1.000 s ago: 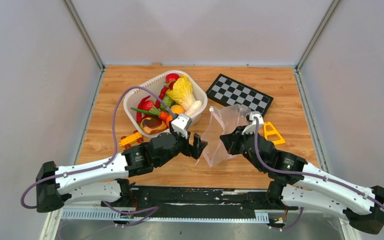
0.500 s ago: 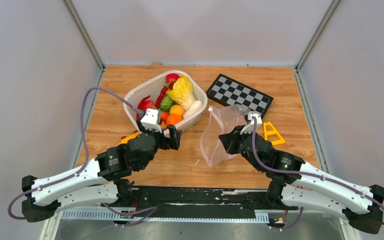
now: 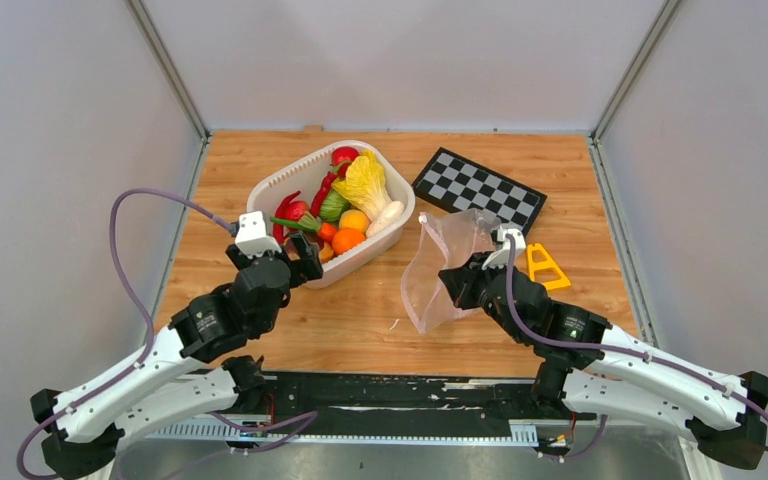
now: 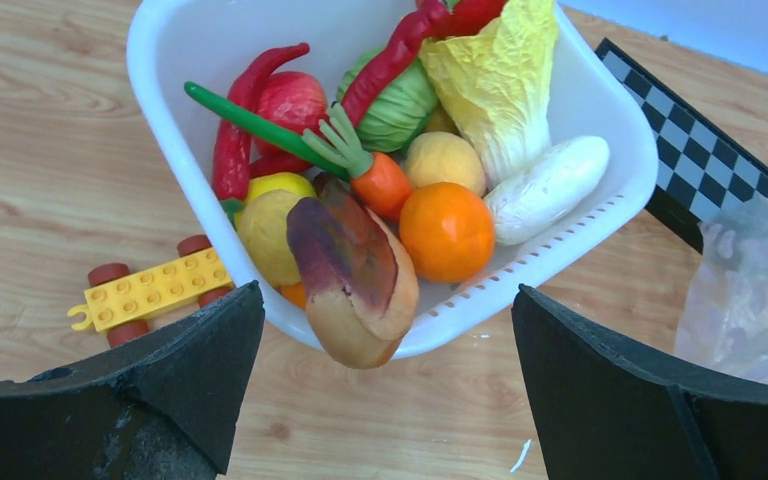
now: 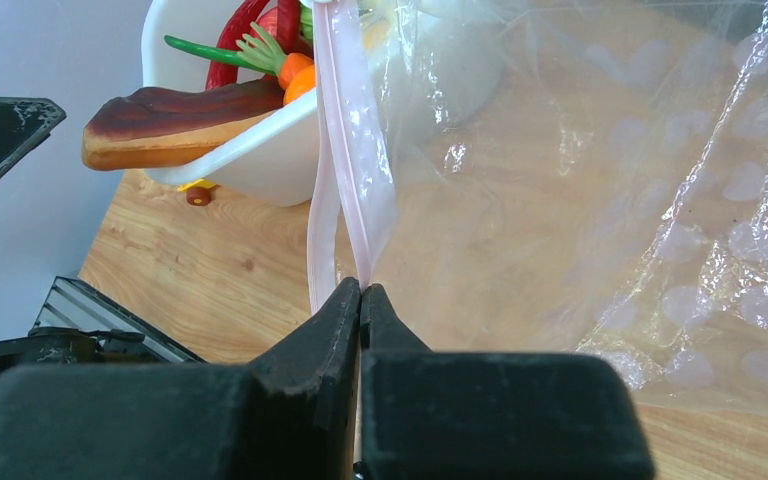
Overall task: Place the food in the zip-top bag and seal the zipper
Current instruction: Open the zipper of the food storage bag at the center of the board, then pick up the fake food from the bin.
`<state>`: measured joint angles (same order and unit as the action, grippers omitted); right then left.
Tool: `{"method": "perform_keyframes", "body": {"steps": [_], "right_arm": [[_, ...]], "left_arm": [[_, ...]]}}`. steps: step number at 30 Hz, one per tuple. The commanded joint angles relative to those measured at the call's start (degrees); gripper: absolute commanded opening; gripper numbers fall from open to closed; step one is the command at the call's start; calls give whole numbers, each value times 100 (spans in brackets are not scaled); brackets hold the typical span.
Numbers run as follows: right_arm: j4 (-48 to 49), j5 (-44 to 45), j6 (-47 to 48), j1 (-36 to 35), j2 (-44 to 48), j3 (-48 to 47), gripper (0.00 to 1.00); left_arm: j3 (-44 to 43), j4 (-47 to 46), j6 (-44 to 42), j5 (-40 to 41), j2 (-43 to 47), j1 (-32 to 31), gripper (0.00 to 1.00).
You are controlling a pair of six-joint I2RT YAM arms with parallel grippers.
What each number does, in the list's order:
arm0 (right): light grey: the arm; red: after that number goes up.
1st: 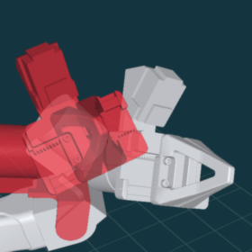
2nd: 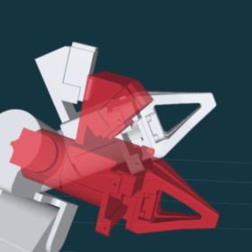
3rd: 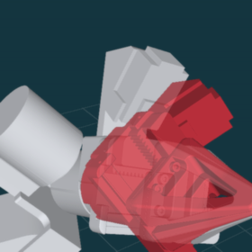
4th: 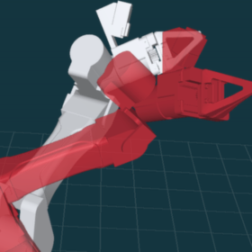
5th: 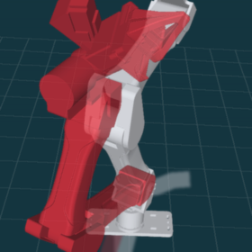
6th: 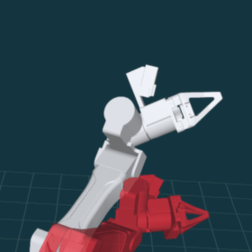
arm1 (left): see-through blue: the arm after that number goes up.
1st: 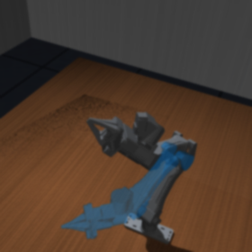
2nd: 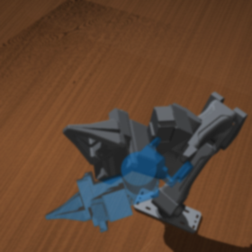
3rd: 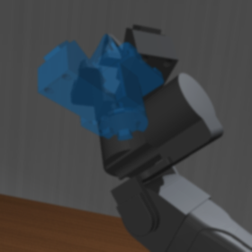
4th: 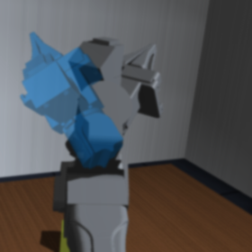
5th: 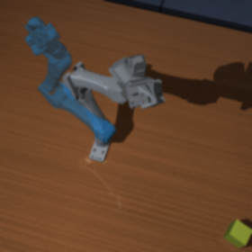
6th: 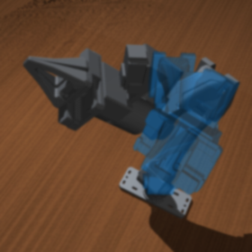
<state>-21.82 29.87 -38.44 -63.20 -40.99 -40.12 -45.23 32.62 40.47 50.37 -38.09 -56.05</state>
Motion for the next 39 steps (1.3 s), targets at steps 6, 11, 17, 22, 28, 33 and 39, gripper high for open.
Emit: {"method": "perform_keyframes", "body": {"steps": [6, 11, 17, 22, 28, 33, 39], "right_arm": [[231, -7, 103, 20, 65, 22, 0], [223, -15, 115, 22, 78, 28, 0], [140, -5, 119, 19, 165, 47, 0], [107, 44, 121, 18, 311, 112, 0], [63, 54, 118, 25, 397, 171, 0], [38, 54, 119, 25, 434, 171, 0], [38, 26, 126, 25, 461, 181, 0]], "left_arm": [[225, -16, 352, -395, 1, 461, 100], [433, -395, 380, -829, -142, 799, 99], [585, -822, 379, -1279, -321, 1273, 93], [633, -953, 384, -1389, -275, 1360, 82], [795, -970, 399, -1462, -212, 1360, 62], [874, -938, 351, -1416, -63, 1360, 46], [827, -867, 216, -1305, 198, 1360, 21]]}}
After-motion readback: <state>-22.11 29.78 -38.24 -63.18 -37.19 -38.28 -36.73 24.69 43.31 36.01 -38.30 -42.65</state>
